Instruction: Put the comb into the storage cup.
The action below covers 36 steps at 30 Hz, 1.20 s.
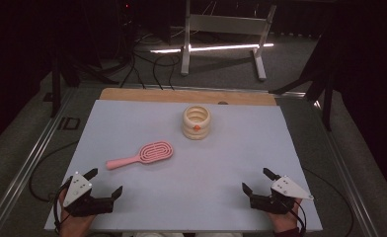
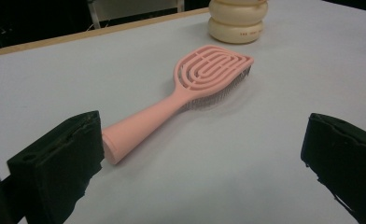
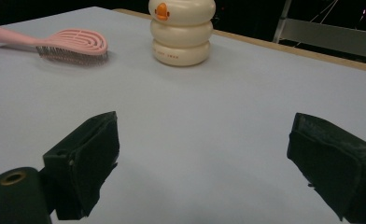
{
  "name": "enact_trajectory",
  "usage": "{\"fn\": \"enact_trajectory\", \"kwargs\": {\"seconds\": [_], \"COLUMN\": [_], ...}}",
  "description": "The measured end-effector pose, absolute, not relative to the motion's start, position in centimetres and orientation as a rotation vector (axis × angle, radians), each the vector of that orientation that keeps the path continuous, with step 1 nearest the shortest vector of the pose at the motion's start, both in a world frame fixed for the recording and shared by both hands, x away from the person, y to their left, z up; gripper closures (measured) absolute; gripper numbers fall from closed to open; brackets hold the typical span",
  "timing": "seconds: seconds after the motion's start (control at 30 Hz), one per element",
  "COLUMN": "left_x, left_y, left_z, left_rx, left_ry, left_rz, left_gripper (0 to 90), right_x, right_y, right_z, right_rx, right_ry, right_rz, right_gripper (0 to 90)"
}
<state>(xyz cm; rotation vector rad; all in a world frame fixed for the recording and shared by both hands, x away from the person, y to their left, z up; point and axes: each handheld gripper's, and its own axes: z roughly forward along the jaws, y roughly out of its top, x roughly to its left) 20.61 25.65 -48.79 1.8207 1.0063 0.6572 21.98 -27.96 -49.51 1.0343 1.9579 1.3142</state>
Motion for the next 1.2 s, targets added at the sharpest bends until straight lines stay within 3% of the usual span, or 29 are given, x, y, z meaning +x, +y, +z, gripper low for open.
{"fn": "enact_trajectory", "kwargs": {"seconds": [0.57, 1.2], "left_x": [20.7, 22.6], "left_y": [26.9, 27.4], "left_z": [-46.7, -45.1], "left_rx": [1.745, 1.79], "left_ry": [1.028, 1.005], "left_rz": [0.644, 0.667], "left_gripper": [2.5, 0.4], "right_x": [21.2, 21.2], "right_y": [-28.1, -28.2], "right_z": [-49.3, -49.4], "right_rx": [1.047, 1.058], "right_ry": [1.917, 1.91], "right_rz": [1.303, 1.303], "right_gripper": [8.8, 8.8]}}
